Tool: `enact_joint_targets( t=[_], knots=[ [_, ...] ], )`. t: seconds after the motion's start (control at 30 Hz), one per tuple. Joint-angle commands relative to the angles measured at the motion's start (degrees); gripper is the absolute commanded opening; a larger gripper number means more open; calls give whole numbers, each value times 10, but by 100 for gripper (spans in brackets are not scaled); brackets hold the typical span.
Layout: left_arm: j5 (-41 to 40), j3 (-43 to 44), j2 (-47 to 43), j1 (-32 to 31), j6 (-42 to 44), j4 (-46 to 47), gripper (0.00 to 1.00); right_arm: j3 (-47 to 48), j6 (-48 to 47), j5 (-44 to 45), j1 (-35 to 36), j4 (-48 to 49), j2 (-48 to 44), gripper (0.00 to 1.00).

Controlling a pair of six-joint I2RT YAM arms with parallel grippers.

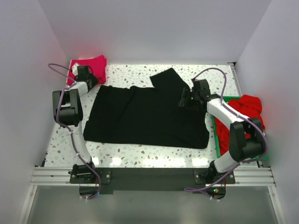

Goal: Fold and stack the t-shirts
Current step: Fold the tshirt

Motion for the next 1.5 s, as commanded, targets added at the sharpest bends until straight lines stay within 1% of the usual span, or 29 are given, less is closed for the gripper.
enact_joint_targets(
  t=[0.0, 0.13, 0.27, 0.37, 0.43, 0.6, 0.7, 0.8, 0.83, 0.9, 1.03, 1.1, 1.33, 1.47],
  knots=[
    [-5, 38, 25, 29, -2, 23, 51, 24, -2, -9, 4, 23, 1, 59],
    [14, 56, 39, 38, 12, 29, 52, 20, -5, -9, 6, 26, 2, 59],
    [40, 69, 36, 38, 29, 46, 55, 19, -9, -11, 9, 28, 2, 59],
    [68, 69, 21, 38, 35, 54, 57, 18, -10, -14, 10, 29, 0, 59],
    [80, 26, -13, 38, 27, 84, 57, 16, -10, -15, 10, 29, -4, 59],
    [75, -98, -92, 36, 25, 142, 57, 11, -11, -17, 12, 32, -19, 59],
    [82, -147, -129, 35, 36, 171, 53, 8, -9, -25, 11, 36, -22, 59],
    [82, -162, -146, 24, 72, 170, 50, 5, -7, -32, 11, 40, -22, 59],
    [96, -160, -147, 21, 81, 166, 49, 3, -6, -36, 11, 41, -24, 59],
    [90, -152, -147, 11, 108, 149, 49, 1, -4, -38, 11, 44, -26, 59],
    [87, -131, -134, 2, 138, 112, 45, -1, -4, -39, 11, 44, -29, 59],
    [71, -117, -128, -3, 159, 94, 43, 0, -3, -40, 11, 44, -30, 59],
    [53, -73, -78, -19, 222, 56, 43, -1, -6, -45, 11, 41, -36, 59],
    [47, -34, -49, -28, 253, 31, 44, -4, -6, -46, 11, 42, -40, 59]
  ],
)
